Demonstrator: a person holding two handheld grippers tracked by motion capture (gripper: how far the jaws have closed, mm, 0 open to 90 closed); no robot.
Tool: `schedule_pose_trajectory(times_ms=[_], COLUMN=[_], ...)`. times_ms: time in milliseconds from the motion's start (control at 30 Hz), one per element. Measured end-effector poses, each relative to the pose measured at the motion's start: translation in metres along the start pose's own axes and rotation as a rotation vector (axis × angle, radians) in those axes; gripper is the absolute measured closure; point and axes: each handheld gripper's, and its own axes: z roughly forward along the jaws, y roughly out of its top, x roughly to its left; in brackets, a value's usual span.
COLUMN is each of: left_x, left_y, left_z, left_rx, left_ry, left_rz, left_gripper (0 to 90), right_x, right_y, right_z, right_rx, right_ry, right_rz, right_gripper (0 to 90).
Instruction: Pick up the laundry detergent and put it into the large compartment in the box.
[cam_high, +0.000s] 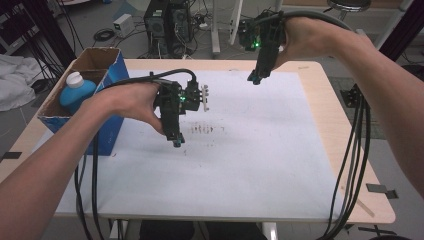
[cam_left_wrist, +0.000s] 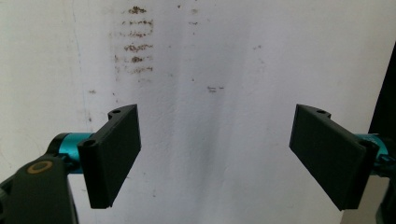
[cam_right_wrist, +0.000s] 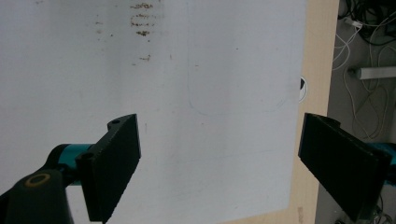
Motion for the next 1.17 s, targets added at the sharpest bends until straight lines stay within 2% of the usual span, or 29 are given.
schedule_pose_trajectory(times_ms=[133, 400, 500, 567, 867, 933, 967, 1167], left_x=[0.0007, -0.0007, 0.0003, -0.0012, 0.0001, -0.0019, -0.0012, -0.0015], left_y=[0.0001, 0.0008, 0.0012, 0.0012, 0.0024, 0.0023, 0.0025, 0.0013], left_z=[-0.0005, 0.0009, -0.0002, 0.0002, -0.0009, 0.0, -0.001, -0.0025], left_rx=[0.005, 0.007, 0.021, 0.007, 0.034, 0.012, 0.021, 0.007], left_ry=[0.0, -0.006, -0.002, -0.005, -0.004, -0.008, -0.006, -0.001], left_rz=[0.013, 0.003, 0.022, 0.01, 0.039, 0.018, 0.03, 0.023], left_gripper=[16.6, 16.6, 16.6, 16.6, 16.6, 16.6, 16.6, 16.6], right_x=[-0.0003, 0.001, 0.0014, 0.0015, 0.0024, 0.0027, 0.0029, 0.0021], right_y=[0.0002, 0.0014, 0.002, 0.0018, 0.0026, 0.0029, 0.0031, 0.0044], right_z=[0.0002, -0.0001, -0.0011, -0.0011, -0.002, -0.0023, -0.0025, -0.0021], right_rx=[-0.003, -0.005, -0.005, -0.005, -0.006, -0.008, -0.009, -0.015], right_ry=[0.001, 0.0, -0.001, 0.0, -0.002, -0.001, -0.002, -0.001], right_rz=[0.003, -0.002, -0.004, -0.002, -0.004, -0.003, -0.001, -0.003], right_gripper=[12.2, 12.1, 12.1, 12.1, 12.2, 12.1, 12.1, 12.1])
